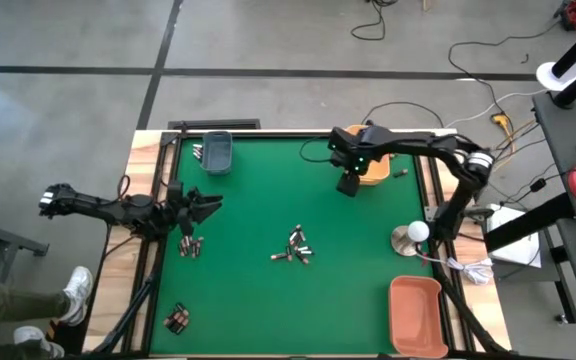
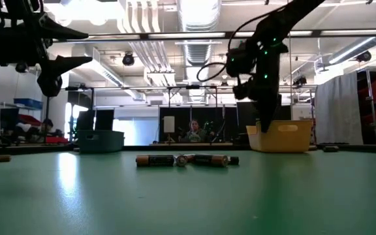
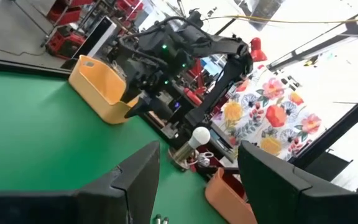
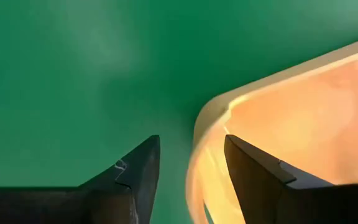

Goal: Sort batteries
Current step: Move the yellow bin to the top center of the table

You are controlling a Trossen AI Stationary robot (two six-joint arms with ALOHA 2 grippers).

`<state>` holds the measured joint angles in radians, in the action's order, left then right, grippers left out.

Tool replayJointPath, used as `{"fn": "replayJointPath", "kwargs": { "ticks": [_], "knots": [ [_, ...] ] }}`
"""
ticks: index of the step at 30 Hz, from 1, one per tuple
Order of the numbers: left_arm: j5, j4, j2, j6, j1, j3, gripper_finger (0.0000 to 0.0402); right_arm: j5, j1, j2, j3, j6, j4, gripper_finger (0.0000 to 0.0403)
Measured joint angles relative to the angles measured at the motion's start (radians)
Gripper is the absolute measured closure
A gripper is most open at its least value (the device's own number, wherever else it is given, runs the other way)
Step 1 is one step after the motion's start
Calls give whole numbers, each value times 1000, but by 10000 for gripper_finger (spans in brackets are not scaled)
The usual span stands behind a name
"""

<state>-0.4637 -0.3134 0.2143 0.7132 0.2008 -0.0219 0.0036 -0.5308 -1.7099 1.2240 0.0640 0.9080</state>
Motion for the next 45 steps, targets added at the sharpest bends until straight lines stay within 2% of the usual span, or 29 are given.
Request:
{"fn": "replayJointPath", "kwargs": {
  "ticks": [4, 9, 10, 14, 17, 24, 28, 32, 35, 39, 42, 45],
  "knots": [
    [0, 0, 2, -20, 0, 0, 206, 51, -2, -39, 0, -56, -8, 275],
    [-1, -1, 2, -103, 0, 0, 206, 73, 10, -36, 0, -93, -3, 376],
    [-1, -1, 1, -110, 0, 0, 206, 81, 21, -27, 3, -109, 5, 382],
    [-3, -1, 1, -140, 0, 0, 206, 107, 86, 6, 83, -202, 64, 392],
    [-24, 0, 2, -222, 0, 0, 206, 100, 162, 5, 182, -268, 66, 393],
    [-68, 11, 2, -365, 0, -2, 206, 98, 310, -80, 360, -355, -92, 394],
    [-71, 149, 5, -377, 0, -114, 206, 94, 337, -164, 401, -405, -138, 394],
    [-83, 437, 28, -441, 0, -317, 206, 84, 354, -273, 474, -405, -133, 394],
    [-127, 693, 60, -448, 0, -474, 206, 51, 355, -373, 583, -397, -90, 394],
    [-171, 961, 102, -414, 0, -629, 206, 41, 347, -516, 774, -359, 70, 394],
    [-182, 1051, 122, -358, 0, -704, 206, 42, 346, -608, 912, -332, 177, 394],
    [-182, 1091, 133, -327, 0, -728, 206, 42, 347, -681, 1027, -334, 257, 394]
  ]
}}
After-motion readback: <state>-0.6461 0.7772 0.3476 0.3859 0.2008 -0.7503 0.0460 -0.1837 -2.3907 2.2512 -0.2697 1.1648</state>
